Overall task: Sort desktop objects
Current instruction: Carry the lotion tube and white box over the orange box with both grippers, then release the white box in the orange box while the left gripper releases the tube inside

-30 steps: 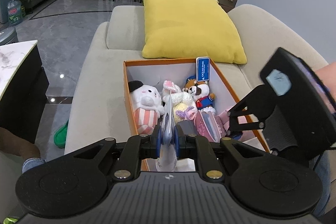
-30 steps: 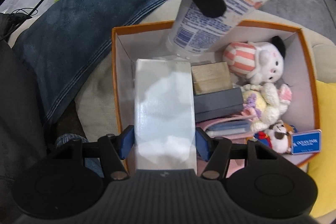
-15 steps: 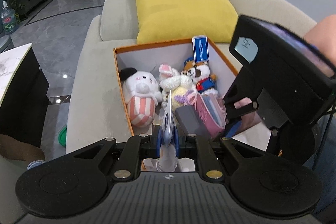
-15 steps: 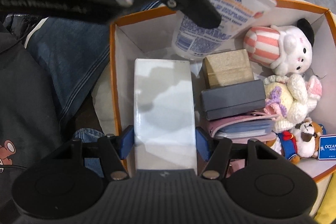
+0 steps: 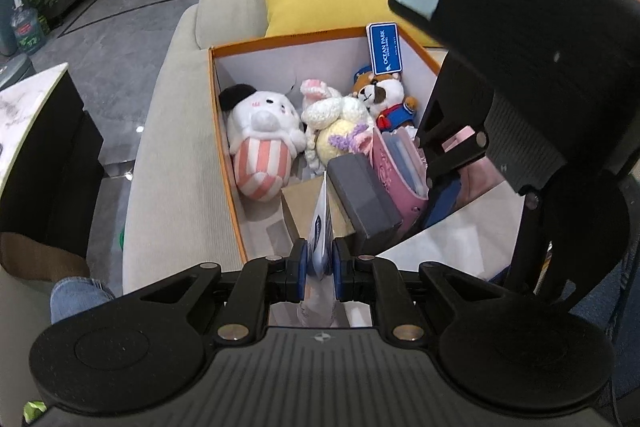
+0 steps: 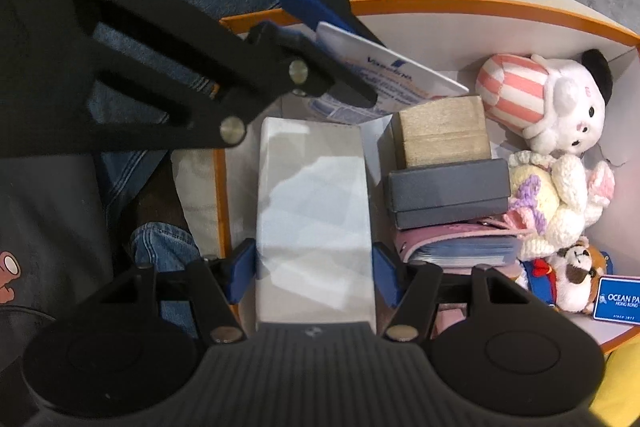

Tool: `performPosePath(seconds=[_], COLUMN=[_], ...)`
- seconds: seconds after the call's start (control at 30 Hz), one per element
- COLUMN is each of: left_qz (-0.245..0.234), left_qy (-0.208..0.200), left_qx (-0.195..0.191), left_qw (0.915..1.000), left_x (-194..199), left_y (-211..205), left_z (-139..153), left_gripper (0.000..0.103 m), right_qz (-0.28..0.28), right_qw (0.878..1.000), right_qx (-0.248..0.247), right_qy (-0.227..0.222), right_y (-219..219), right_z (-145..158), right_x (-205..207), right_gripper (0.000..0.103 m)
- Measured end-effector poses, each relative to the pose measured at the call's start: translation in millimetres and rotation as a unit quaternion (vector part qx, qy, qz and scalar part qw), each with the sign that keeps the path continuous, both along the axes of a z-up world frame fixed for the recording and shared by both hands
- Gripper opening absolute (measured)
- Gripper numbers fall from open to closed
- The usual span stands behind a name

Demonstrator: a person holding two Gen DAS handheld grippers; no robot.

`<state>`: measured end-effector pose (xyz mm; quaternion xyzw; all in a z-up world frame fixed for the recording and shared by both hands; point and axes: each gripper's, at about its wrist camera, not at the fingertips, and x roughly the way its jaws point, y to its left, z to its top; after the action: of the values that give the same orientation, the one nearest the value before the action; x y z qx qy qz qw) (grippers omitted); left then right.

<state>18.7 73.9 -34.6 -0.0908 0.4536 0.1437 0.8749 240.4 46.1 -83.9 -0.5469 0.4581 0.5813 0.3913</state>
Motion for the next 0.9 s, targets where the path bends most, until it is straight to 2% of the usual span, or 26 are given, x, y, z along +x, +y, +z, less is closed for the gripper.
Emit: performPosePath(seconds=[0.27, 0.5, 0.63, 0.77, 0.9], left_qz=[0.008, 0.014, 0.013, 0.015, 0.012], left_qy=[0.005, 0.020, 0.021, 0.024, 0.051], left_qx=[-0.006, 0.012, 0.030, 0.026, 0.020], left_qw=[0.9999, 0.9996, 0.9992, 0.9993, 0.9984], left_x=[-0.3, 0.6, -1.2, -2.2, 2.1], left_y=[0.3, -2.7, -9.3, -12.8, -12.5], left_z=[-7.4, -18.6, -23.0, -24.9, -25.1], left_gripper=[0.014, 0.014, 0.014, 0.015, 0.015], right_qz=[0.016, 0.014, 0.003, -0.019, -0.041], right_qw=[1.000, 1.000, 0.999, 0.998, 0.997], right_qx=[-0.006, 0.012, 0.024, 0.036, 0.045], right_qy=[-0.008, -0.020, -0.030, -0.036, -0.045], right_y=[0.4, -8.2, -20.3, -32.9, -43.8], right_z=[3.1, 9.9, 10.5, 11.3, 15.0], right_x=[-4.6, -5.7, -6.1, -4.0, 1.0], right_gripper=[0.061, 0.061, 0.061, 0.061, 0.061])
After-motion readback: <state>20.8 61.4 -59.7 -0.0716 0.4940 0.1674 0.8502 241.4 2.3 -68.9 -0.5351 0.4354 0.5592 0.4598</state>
